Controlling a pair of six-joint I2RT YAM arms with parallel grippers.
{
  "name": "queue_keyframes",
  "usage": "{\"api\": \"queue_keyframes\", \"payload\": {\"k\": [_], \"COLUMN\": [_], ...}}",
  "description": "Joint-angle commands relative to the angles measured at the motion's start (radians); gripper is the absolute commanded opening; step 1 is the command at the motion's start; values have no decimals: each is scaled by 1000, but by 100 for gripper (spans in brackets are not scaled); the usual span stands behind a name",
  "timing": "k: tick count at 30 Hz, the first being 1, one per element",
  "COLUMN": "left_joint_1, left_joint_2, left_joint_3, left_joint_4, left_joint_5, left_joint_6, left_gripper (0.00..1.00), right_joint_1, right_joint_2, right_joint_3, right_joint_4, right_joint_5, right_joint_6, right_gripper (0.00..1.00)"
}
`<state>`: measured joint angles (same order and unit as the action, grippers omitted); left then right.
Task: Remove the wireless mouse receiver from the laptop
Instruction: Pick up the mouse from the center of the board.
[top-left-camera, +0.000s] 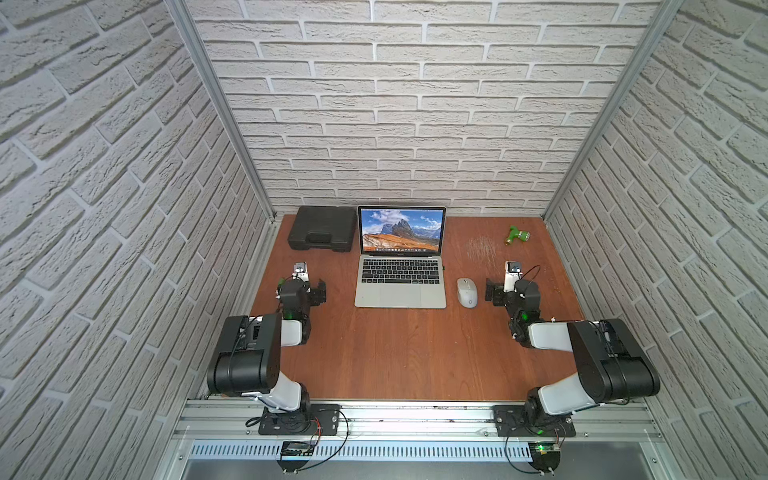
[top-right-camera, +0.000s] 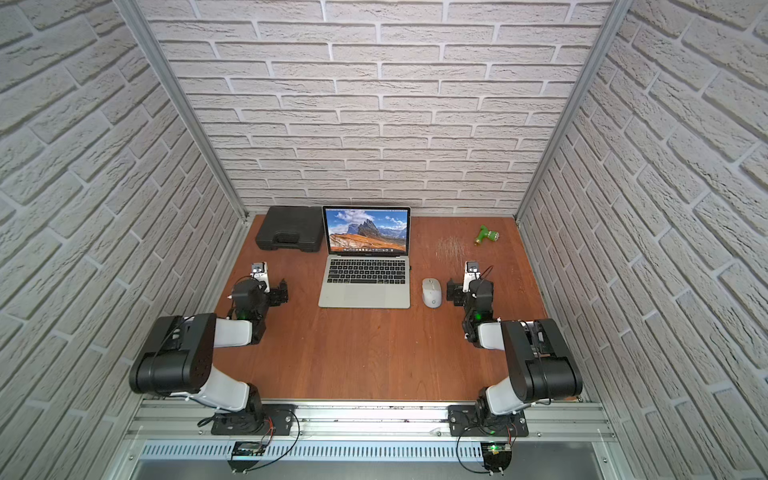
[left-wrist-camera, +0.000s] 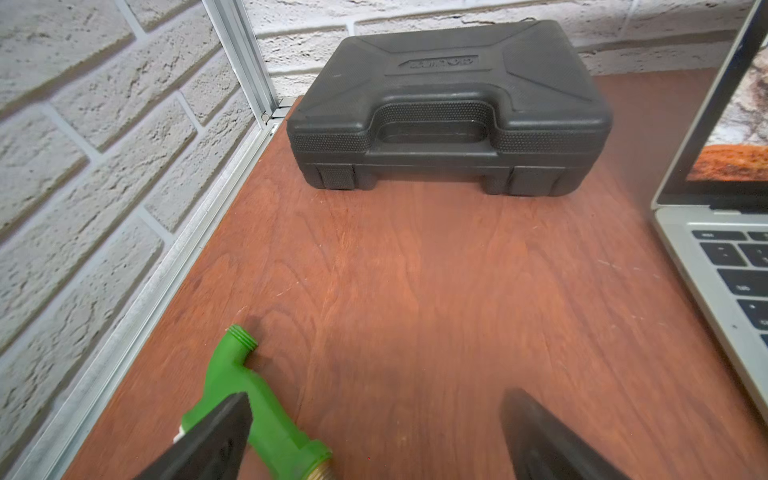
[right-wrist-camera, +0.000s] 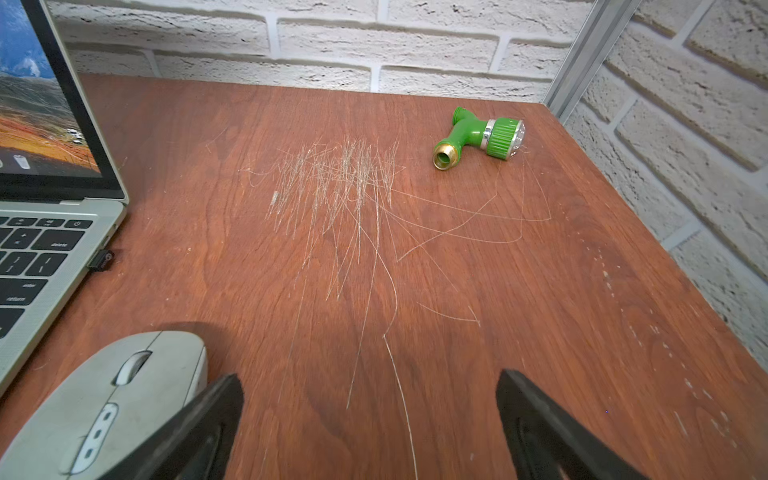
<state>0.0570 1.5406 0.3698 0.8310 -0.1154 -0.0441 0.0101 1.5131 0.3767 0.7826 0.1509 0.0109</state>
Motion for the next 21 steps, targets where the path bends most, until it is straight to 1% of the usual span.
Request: {"api": "queue_keyframes", "payload": {"k": [1, 12, 15, 16, 17, 18, 19, 20, 21], "left_joint_1": [4, 8, 8, 3, -25, -77, -128, -175, -212], "left_joint_2": [7, 7, 7, 2, -45, -104, -175, -231, -270], "left_joint_3": [15, 17, 14, 11, 22, 53, 111, 170, 211], "left_joint_4": [42, 40, 44, 56, 5, -100, -255, -389, -471], "left_joint_5": [-4, 2, -2, -20, -86, -161, -230, -242, -239], "left_joint_6": [11, 9, 10, 12, 23, 52, 81, 84, 62], "left_gripper": [98, 99, 99, 99, 99, 98, 98, 99, 99], "right_joint_1": [-4, -5, -9, 1, 19, 28, 40, 61, 97], "right_joint_2": [1, 2, -12, -61, -133, -167, -192, -205, -209], "right_joint_3": [19, 24, 25, 65, 161, 261, 359, 438, 482], "right_joint_4": [50, 46, 52, -34, -300, -505, -673, -821, -916], "right_joint_5": [-10, -15, -41, -64, -50, -28, -8, -15, -8], "right_joint_6": [-8, -8, -13, -33, -42, -17, 34, 69, 78], "right_gripper": [100, 99, 99, 96, 95, 89, 88, 88, 87]}}
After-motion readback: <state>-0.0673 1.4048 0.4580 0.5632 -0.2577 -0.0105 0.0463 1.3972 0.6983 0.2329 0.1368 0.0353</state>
